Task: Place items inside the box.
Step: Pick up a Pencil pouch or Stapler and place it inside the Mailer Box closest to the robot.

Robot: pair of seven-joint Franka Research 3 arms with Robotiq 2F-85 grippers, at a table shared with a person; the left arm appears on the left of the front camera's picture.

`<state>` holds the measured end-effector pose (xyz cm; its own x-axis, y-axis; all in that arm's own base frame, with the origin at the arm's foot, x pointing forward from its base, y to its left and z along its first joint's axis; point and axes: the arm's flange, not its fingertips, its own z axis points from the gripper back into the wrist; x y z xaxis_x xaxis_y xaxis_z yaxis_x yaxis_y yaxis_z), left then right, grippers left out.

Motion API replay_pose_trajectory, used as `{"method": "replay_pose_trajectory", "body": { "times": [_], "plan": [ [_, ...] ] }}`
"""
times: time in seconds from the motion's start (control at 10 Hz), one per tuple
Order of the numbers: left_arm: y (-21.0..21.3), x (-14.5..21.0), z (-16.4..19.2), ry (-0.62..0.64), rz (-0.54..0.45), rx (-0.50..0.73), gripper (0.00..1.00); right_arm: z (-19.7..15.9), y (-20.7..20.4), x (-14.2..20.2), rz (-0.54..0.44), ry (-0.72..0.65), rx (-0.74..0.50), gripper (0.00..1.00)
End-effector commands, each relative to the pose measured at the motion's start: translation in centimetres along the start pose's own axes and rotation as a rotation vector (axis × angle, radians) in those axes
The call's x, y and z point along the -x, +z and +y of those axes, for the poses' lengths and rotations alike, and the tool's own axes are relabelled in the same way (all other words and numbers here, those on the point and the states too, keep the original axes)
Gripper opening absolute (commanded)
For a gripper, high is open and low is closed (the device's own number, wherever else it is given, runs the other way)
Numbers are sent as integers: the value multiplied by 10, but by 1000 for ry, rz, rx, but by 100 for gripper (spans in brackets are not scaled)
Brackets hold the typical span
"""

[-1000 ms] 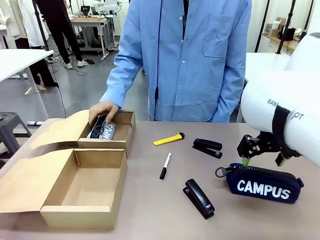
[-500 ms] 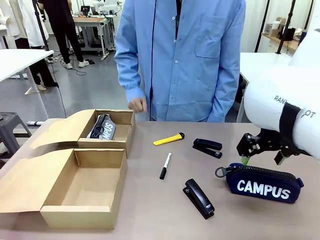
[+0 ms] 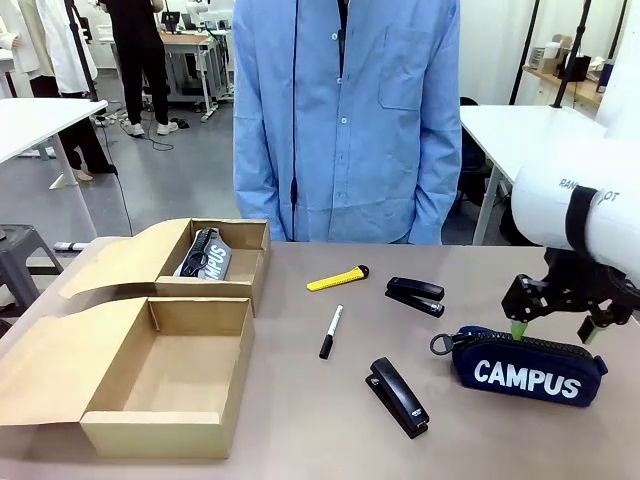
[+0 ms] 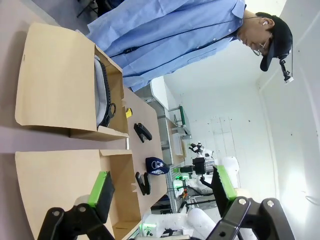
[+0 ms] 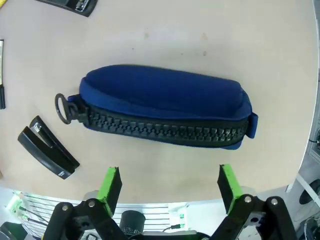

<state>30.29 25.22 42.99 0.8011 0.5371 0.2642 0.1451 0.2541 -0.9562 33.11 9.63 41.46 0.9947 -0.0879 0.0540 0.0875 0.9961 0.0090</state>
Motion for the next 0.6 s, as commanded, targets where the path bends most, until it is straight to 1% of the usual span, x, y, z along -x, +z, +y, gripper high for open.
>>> {"method": "replay_pose_trajectory", "body": {
  "times": [0.0, 0.1, 0.2, 0.3, 0.4, 0.5],
  "plan": [
    [0, 1, 0, -21, -4, 18, 100, 0, -3, -9, -39, 47, 16, 100],
    [0, 1, 0, -21, -4, 18, 100, -1, -4, -11, -67, 112, 14, 100],
    [0, 1, 0, -21, -4, 18, 100, -4, -6, -13, -56, 235, -5, 100],
    [0, 1, 0, -21, -4, 18, 100, -8, -8, -16, -21, 476, -35, 100],
    [0, 1, 0, -21, -4, 18, 100, -11, -13, -14, 17, 898, -93, 100],
    [0, 1, 0, -21, -4, 18, 100, -11, -15, -12, 60, 1158, -210, 100]
  ]
}}
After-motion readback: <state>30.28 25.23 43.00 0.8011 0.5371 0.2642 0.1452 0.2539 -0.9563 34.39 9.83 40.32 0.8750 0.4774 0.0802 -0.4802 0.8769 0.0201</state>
